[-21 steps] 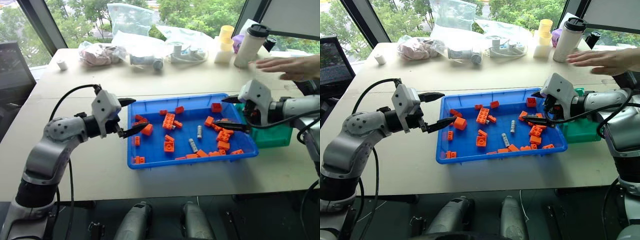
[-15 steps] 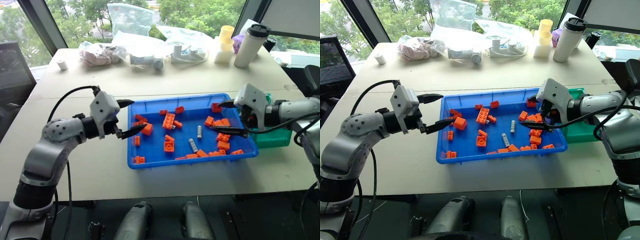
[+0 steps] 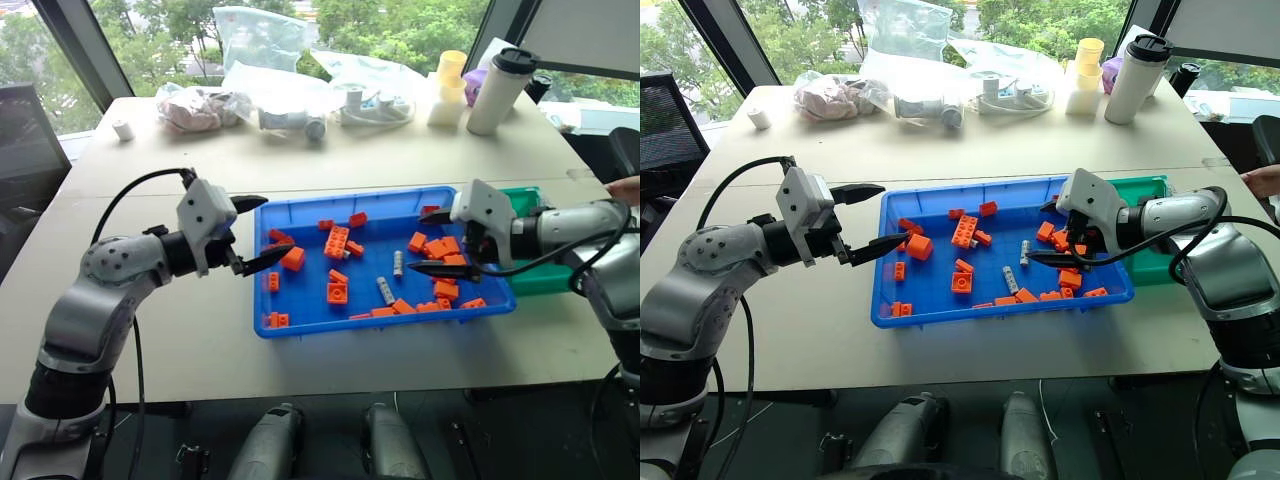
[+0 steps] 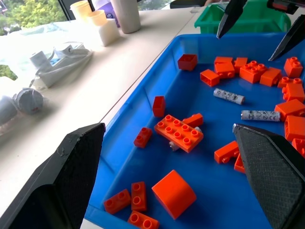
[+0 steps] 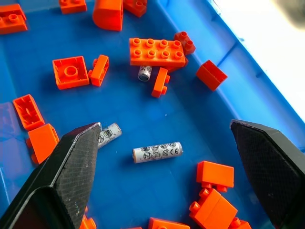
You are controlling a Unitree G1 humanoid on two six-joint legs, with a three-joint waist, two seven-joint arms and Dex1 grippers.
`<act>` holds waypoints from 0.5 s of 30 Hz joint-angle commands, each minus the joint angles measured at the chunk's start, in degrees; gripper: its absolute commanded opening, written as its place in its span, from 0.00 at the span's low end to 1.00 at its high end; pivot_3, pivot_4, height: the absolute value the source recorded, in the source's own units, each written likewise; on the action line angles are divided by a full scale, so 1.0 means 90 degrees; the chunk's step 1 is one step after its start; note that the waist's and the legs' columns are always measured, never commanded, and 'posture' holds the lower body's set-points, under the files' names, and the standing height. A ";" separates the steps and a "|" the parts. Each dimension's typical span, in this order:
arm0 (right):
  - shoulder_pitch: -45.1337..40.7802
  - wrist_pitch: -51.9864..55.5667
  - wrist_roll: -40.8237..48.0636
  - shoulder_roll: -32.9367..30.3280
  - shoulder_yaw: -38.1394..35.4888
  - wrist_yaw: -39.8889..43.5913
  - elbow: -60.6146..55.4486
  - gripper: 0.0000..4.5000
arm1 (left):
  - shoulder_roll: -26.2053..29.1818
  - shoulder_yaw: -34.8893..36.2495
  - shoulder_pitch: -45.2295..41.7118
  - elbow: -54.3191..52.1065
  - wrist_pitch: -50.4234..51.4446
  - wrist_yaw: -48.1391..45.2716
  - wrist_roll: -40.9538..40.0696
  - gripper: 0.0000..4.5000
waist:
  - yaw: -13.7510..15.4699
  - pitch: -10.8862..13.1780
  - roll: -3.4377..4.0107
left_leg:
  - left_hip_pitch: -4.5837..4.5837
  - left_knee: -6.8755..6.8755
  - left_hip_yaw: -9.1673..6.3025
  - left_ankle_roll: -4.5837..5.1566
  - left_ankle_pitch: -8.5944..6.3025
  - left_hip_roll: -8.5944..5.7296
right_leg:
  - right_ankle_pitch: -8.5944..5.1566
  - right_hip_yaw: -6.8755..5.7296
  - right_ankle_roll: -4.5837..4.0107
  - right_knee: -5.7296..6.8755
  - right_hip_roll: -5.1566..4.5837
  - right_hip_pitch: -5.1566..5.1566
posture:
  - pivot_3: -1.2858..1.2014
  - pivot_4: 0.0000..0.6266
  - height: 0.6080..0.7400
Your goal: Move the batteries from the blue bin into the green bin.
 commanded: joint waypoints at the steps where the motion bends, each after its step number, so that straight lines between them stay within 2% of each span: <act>1: -0.0164 -0.0130 -0.0054 0.0054 0.0002 0.0037 -0.0057 0.99 | 0.0079 0.0140 -0.0056 -0.0195 -0.0015 0.0012 -0.0044 1.00 | 0.0001 0.0000 0.0000 | 0.0000 0.0000 0.0000 0.0000 0.0000 0.0000 | 0.0000 0.0000 0.0000 0.0000 0.0000 0.0000 | 0.52 0.24 1.00; 5: -0.0209 -0.0077 -0.0133 0.0122 0.0276 0.0119 -0.0094 0.99 | 0.0058 0.0111 -0.0066 -0.0215 -0.0006 0.0022 -0.0049 1.00 | 0.0000 0.0000 0.0000 | 0.0000 0.0000 0.0000 -0.0004 0.0002 0.0000 | 0.0000 0.0000 0.0000 0.0000 0.0000 0.0000 | 0.52 0.24 1.00; 15: -0.0469 0.1450 0.0030 0.0233 0.1025 0.0297 -0.0471 0.99 | -0.0096 -0.0076 0.0000 -0.0263 -0.0040 0.0080 0.0007 1.00 | 0.0003 0.0000 0.0000 | 0.0000 0.0001 -0.0002 -0.0003 0.0002 -0.0001 | 0.0000 0.0000 0.0000 0.0000 -0.0001 0.0000 | 0.52 0.24 1.00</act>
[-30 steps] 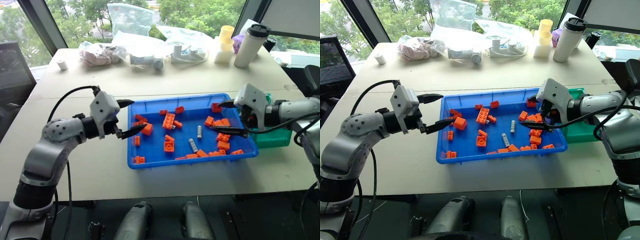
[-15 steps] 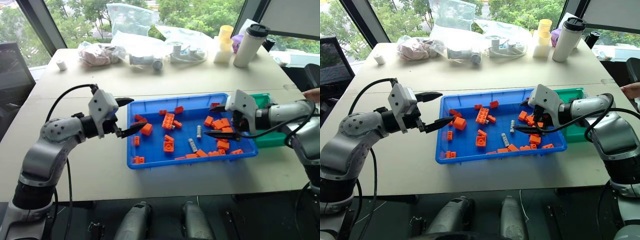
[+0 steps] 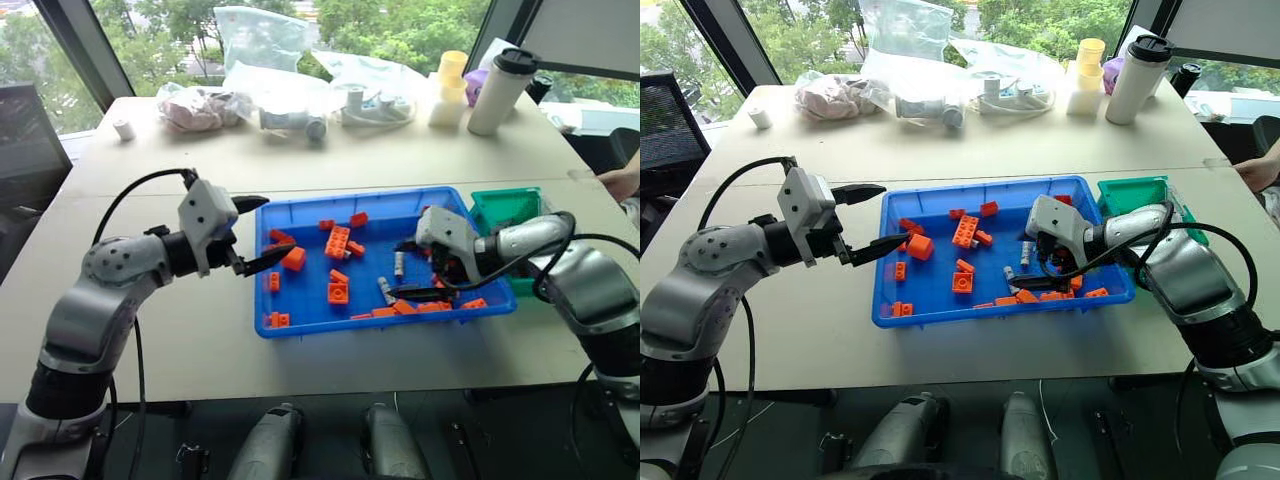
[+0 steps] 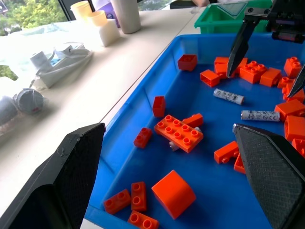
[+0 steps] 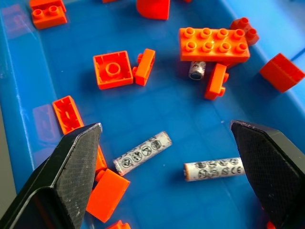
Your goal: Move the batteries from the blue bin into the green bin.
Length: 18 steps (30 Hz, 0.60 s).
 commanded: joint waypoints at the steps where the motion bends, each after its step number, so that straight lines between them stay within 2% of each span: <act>1: -0.0361 0.0384 0.0005 -0.0077 0.0206 0.0173 -0.0174 0.99 | -0.0044 -0.0039 0.0026 -0.0235 -0.0064 0.0063 0.0016 1.00 | -0.0003 0.0000 0.0000 | 0.0000 0.0000 0.0000 0.0000 0.0000 0.0000 | 0.0000 0.0000 0.0000 0.0000 0.0000 0.0000 | 0.52 0.24 1.00; 10: -0.0973 0.1140 -0.0139 0.0202 0.1043 0.0302 0.0063 0.99 | -0.0223 -0.0116 0.0252 -0.0415 -0.0066 0.0308 0.0066 1.00 | -0.0010 0.0000 0.0000 | 0.0000 -0.0001 -0.0001 0.0000 0.0000 0.0000 | 0.0000 0.0000 0.0000 0.0000 0.0000 -0.0002 | 0.52 0.24 1.00; 18: -0.1151 0.1144 -0.0595 0.0390 0.1661 0.0253 0.0448 0.99 | -0.0225 -0.0042 0.0445 -0.0633 0.0005 0.0537 0.0093 1.00 | 0.0004 0.0000 -0.0001 | -0.0001 -0.0001 -0.0001 0.0000 0.0000 -0.0001 | 0.0000 -0.0001 0.0000 -0.0001 -0.0001 -0.0002 | 0.52 0.24 1.00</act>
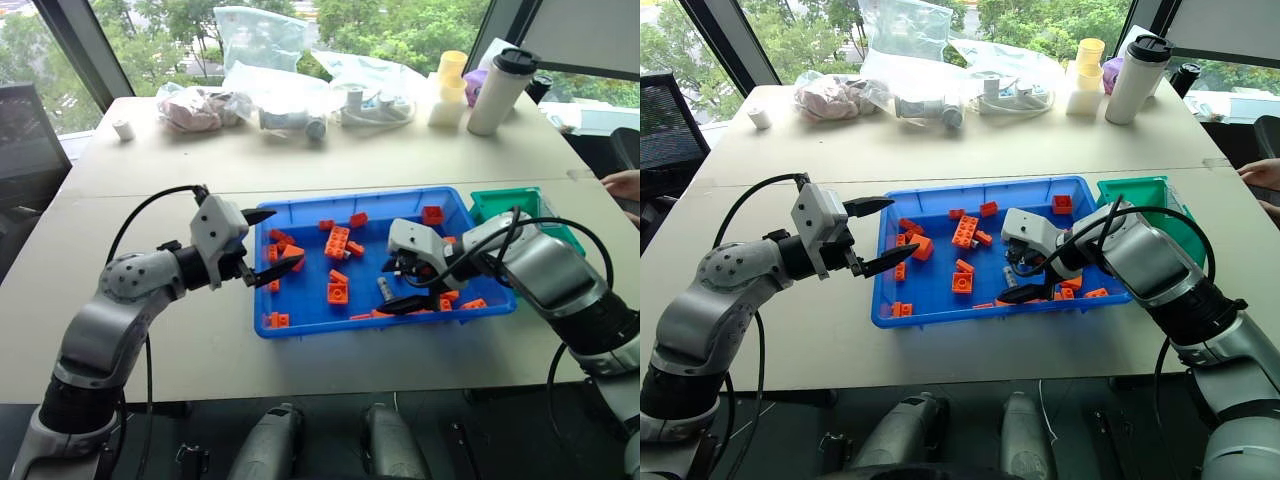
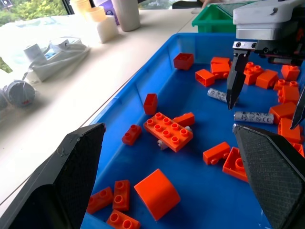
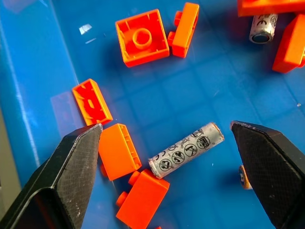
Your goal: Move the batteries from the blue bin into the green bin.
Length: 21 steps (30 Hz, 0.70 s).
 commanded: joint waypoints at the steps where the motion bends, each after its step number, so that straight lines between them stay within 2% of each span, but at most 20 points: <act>1: -0.0103 -0.0098 -0.0213 0.0056 0.0170 -0.0025 0.0086 0.99 | 0.0026 0.0125 -0.0019 -0.0263 0.0016 0.0108 -0.0003 1.00 | 0.0003 0.0000 0.0000 | 0.0000 0.0000 0.0000 -0.0001 0.0001 0.0000 | 0.0000 -0.0001 0.0000 0.0000 0.0000 0.0000 | 0.52 0.24 1.00; 7: -0.0133 -0.0276 -0.0570 0.0151 0.0302 -0.0135 0.0369 0.99 | 0.0039 0.0133 0.0013 -0.0325 0.0047 0.0180 0.0018 1.00 | -0.0010 -0.0001 -0.0001 | 0.0001 -0.0001 -0.0001 -0.0008 0.0004 0.0001 | 0.0000 -0.0001 0.0000 0.0000 0.0002 0.0000 | 0.52 0.24 1.00; 21: 0.0095 -0.0577 -0.1013 -0.0134 0.0302 -0.0017 0.0371 0.99 | 0.0032 0.0079 -0.0081 -0.0269 0.0034 0.0185 0.0067 1.00 | -0.0007 -0.0004 -0.0006 | 0.0001 0.0000 -0.0001 -0.0008 0.0005 0.0000 | 0.0000 -0.0002 0.0000 0.0000 0.0002 0.0002 | 0.52 0.24 1.00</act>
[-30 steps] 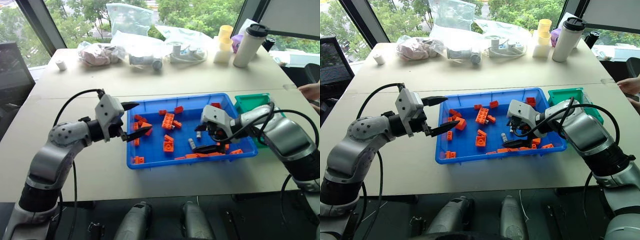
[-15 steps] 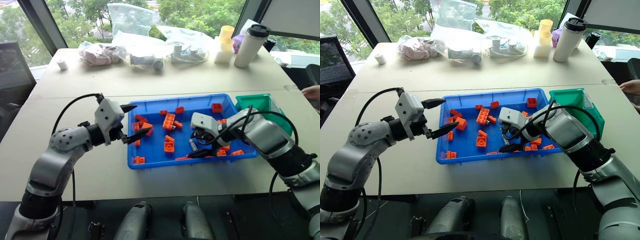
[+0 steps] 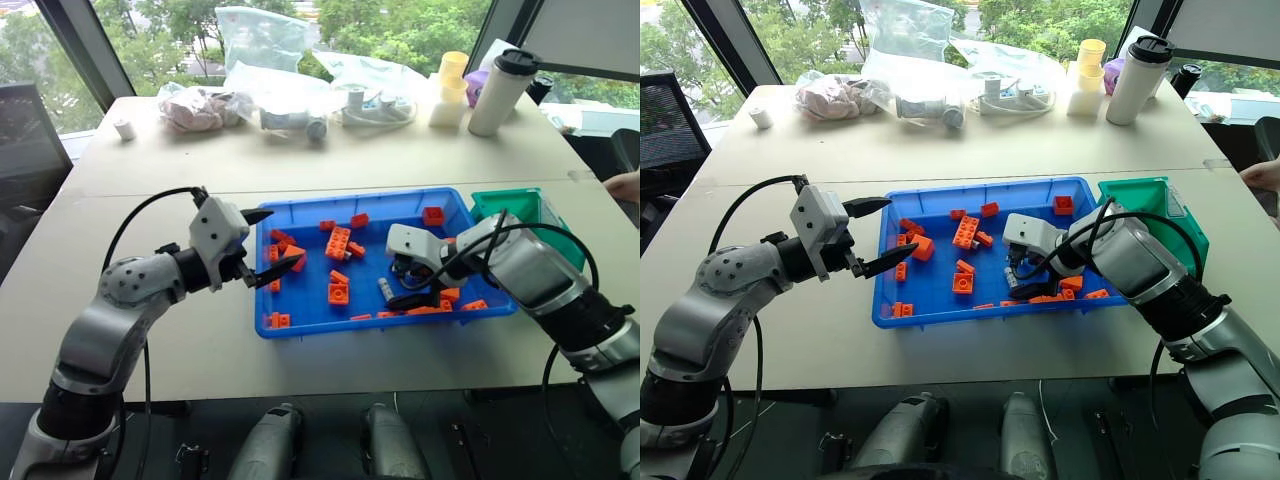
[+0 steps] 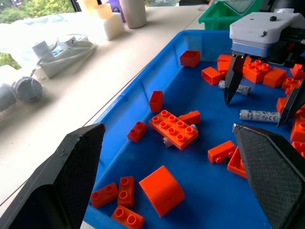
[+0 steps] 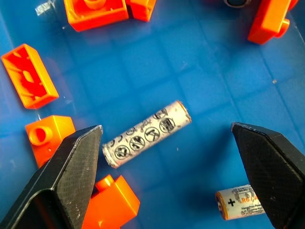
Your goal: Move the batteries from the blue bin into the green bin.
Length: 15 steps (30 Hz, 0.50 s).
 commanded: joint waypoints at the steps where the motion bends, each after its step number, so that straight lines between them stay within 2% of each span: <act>1: 0.0154 -0.0082 -0.0185 -0.0130 0.0039 0.0022 -0.0117 0.99 | 0.0024 0.0074 -0.0107 -0.0144 -0.0096 -0.0005 0.0018 1.00 | 0.0001 0.0000 0.0000 | 0.0000 0.0000 0.0000 0.0000 0.0000 0.0000 | 0.0000 0.0000 0.0000 0.0000 0.0000 0.0000 | 0.52 0.24 1.00; 4: 0.0203 -0.0042 -0.0216 -0.0090 0.0031 0.0015 -0.0267 0.99 | 0.0023 0.0069 -0.0114 -0.0137 -0.0105 -0.0008 0.0025 1.00 | 0.0001 0.0000 -0.0001 | 0.0000 0.0000 0.0000 0.0000 0.0000 0.0000 | 0.0000 0.0000 0.0000 0.0000 0.0000 0.0001 | 0.52 0.24 1.00; 6: 0.0241 -0.0080 -0.0262 -0.0065 0.0052 0.0013 -0.0384 0.88 | 0.0026 0.0064 -0.0116 -0.0135 -0.0116 -0.0009 0.0036 1.00 | 0.0001 0.0000 -0.0001 | 0.0000 0.0000 0.0000 0.0000 0.0000 0.0000 | 0.0000 0.0000 0.0000 0.0000 0.0000 0.0001 | 0.52 0.24 1.00; 8: 0.0278 -0.0121 -0.0338 -0.0035 0.0076 -0.0023 -0.0449 0.71 | 0.0026 0.0064 -0.0115 -0.0136 -0.0120 -0.0007 0.0041 1.00 | 0.0000 0.0000 -0.0001 | 0.0000 0.0000 0.0000 0.0000 0.0000 0.0000 | 0.0000 0.0000 0.0000 0.0000 0.0000 0.0001 | 0.52 0.24 1.00; 14: 0.0310 -0.0148 -0.0467 0.0162 0.0026 -0.0203 -0.0516 0.01 | 0.0043 0.0085 -0.0080 -0.0129 -0.0136 -0.0008 0.0058 1.00 | -0.0001 -0.0001 -0.0001 | 0.0000 0.0000 0.0000 0.0000 0.0000 0.0000 | 0.0000 0.0000 0.0000 0.0000 0.0000 0.0001 | 0.52 0.24 1.00; 15: 0.0269 -0.0150 -0.0464 0.0201 -0.0037 -0.0245 -0.0520 0.00 | 0.0042 0.0087 -0.0075 -0.0131 -0.0135 -0.0003 0.0060 1.00 | -0.0001 -0.0001 -0.0002 | 0.0001 0.0000 0.0000 0.0000 0.0000 0.0000 | 0.0000 0.0000 0.0000 0.0000 0.0000 0.0001 | 0.52 0.24 1.00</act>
